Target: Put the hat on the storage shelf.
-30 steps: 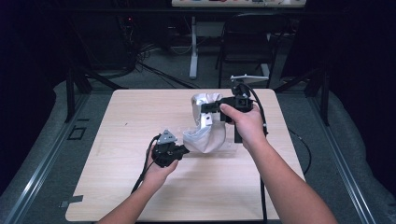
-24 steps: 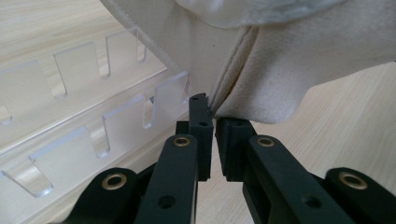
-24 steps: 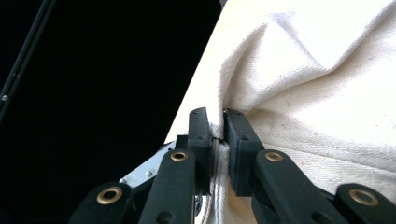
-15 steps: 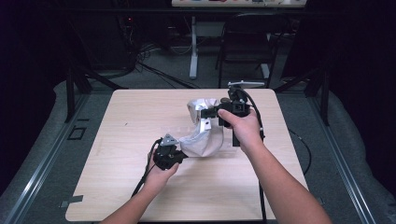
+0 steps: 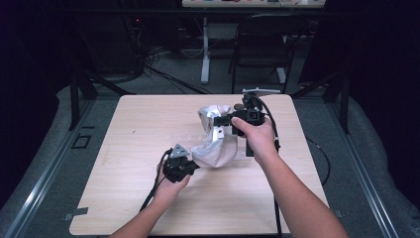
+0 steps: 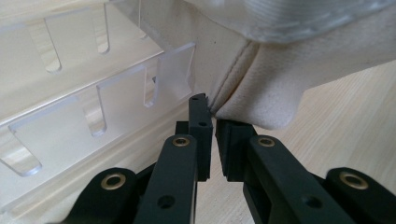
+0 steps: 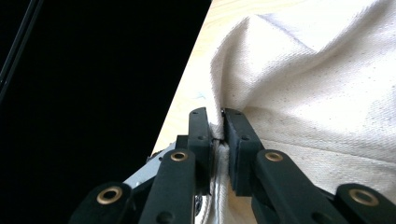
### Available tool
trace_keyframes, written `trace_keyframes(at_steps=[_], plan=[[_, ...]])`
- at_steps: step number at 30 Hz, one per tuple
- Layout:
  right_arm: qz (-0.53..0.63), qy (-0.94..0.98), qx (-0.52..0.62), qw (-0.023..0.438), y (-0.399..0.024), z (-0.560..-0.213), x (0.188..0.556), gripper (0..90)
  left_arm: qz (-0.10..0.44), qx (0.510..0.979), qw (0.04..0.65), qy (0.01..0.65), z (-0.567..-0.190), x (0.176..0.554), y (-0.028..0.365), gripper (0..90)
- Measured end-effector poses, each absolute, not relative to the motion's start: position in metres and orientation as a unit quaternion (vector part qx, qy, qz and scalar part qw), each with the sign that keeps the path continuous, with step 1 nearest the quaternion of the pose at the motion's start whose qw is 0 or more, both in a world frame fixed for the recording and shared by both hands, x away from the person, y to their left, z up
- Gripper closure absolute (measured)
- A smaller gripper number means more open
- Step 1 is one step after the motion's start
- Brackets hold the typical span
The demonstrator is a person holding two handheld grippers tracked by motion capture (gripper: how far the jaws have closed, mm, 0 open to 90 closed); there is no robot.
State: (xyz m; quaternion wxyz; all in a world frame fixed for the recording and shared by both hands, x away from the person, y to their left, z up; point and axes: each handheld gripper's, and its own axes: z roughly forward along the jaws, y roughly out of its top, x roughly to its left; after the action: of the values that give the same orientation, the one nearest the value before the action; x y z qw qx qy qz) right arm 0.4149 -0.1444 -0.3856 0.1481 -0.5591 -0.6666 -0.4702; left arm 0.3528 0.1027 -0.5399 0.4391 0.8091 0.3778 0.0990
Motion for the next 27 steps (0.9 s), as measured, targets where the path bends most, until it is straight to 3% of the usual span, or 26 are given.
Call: trace_keyframes(at_steps=[22,27], plan=[[-0.462,-0.669,-0.568,0.128,-0.1443,-0.3884,0.4193,82.0,0.115,0.804,0.452,0.368,-0.5374,0.3490,0.1044,83.1],[-0.457,-0.675,-0.569,0.107,-0.1444,-0.3882,0.4182,81.9,0.118,0.801,0.461,0.364,-0.5323,0.3436,0.1065,77.8]])
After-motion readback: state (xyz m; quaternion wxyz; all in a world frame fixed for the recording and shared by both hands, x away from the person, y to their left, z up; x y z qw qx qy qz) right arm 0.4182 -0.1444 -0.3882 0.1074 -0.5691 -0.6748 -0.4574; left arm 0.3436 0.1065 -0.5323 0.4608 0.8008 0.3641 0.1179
